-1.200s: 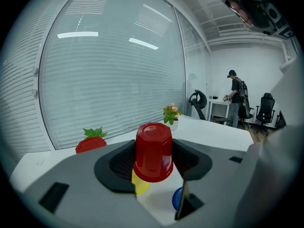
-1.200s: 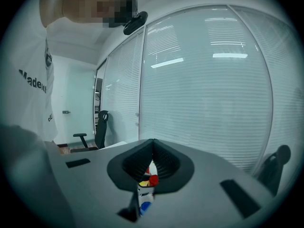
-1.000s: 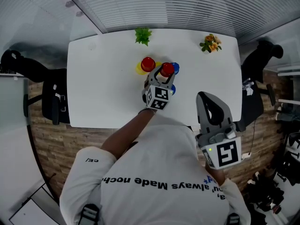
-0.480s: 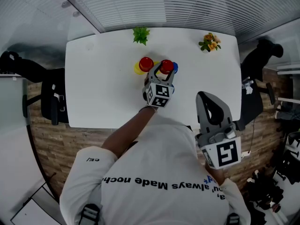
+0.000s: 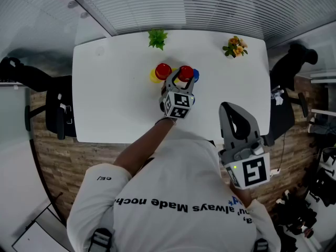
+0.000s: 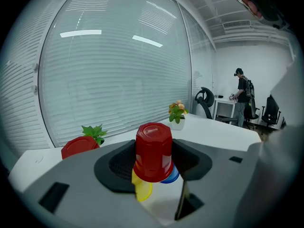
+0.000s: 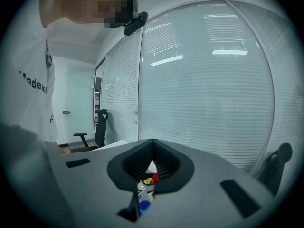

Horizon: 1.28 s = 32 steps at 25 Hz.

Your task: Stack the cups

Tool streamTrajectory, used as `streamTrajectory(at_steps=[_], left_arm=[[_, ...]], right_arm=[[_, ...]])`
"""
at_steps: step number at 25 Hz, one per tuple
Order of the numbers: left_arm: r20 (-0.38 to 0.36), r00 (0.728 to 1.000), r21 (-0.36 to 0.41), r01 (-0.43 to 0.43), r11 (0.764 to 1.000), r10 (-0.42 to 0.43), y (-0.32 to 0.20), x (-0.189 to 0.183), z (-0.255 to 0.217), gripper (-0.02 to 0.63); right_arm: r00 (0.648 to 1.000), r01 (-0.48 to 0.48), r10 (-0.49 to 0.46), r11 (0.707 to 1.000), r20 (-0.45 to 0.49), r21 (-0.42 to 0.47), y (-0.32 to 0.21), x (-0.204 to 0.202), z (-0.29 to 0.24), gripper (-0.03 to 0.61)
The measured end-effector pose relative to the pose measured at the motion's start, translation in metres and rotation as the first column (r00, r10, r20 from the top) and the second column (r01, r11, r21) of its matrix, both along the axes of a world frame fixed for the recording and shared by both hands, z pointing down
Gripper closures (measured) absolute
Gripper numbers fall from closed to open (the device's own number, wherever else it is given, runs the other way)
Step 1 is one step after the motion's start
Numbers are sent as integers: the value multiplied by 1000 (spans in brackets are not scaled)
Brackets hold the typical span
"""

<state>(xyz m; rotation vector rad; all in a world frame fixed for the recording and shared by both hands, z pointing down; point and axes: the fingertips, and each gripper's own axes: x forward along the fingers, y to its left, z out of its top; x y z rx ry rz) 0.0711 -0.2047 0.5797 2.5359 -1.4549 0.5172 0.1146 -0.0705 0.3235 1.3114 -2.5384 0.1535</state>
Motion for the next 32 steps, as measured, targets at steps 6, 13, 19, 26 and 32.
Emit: streamTrajectory(at_steps=[6,13,19,26,32], left_arm=[[2,1000,4,-2,1000,2,0,0,0,357],[-9,1000,14,-19,1000,19,4,4,-5,357],[-2,1000,24,-12,1000,13,9,0,-9,356],[-10,1000,34,-4,999,5,24,-7,-15,356],[-16,1000,35,-13,999,14,43,-14,-15,356]], right_arm=[[1000,-1,1,1000,-2,1,0,0,0,571],[1000,1,-1,1000,0,9,4,-2,-4,571],[1000,-2,2,1000,-2,15,10,-2,-6,571],[1000,6,-6,1000,3,23,21,-4,-8,571],[1000,15,-15,1000,9,25,32,-9,-8,571]])
